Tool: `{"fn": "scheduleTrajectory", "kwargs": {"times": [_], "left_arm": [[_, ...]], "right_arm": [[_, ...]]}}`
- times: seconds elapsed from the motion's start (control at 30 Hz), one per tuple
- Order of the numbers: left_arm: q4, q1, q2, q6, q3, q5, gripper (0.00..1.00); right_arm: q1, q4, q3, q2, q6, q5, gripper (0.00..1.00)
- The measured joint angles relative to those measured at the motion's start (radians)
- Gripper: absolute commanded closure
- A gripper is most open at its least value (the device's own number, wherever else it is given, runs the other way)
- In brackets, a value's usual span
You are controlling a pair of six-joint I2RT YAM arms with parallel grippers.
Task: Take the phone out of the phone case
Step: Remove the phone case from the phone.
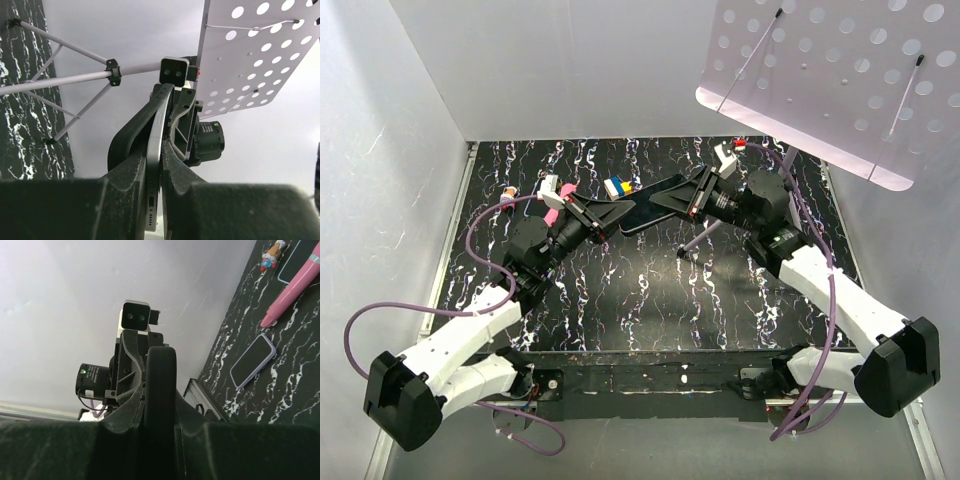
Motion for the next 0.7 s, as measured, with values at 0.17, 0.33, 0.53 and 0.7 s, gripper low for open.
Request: {"fn": "scheduleTrajectory", "kwargs": {"times": [0.17, 0.33, 0.53, 0.7], "left_arm": [[-0.005, -0.005, -0.029, -0.078, -0.003, -0.010, 1.00], [0.081, -0.016, -0.011, -0.232, -0.086, -0.039, 1.00], [0.219, -0.024, 0.097, -0.359, -0.103, -0.107, 1.00], [0.245, -0.023, 0.120, -0.391, -0.104, -0.161, 1.00]], "right_arm": [[0.021, -0.256, 0.134, -0.007, -0.221, -0.018, 0.28], [0.114, -0.332, 0.058, -0.083, -0.437, -0.041, 0.23], [0.235, -0.336, -0.007, -0.118, -0.555, 0.090, 0.27], [0.286, -0.303, -0.006, -0.116, -0.590, 0.229, 0.36]]}}
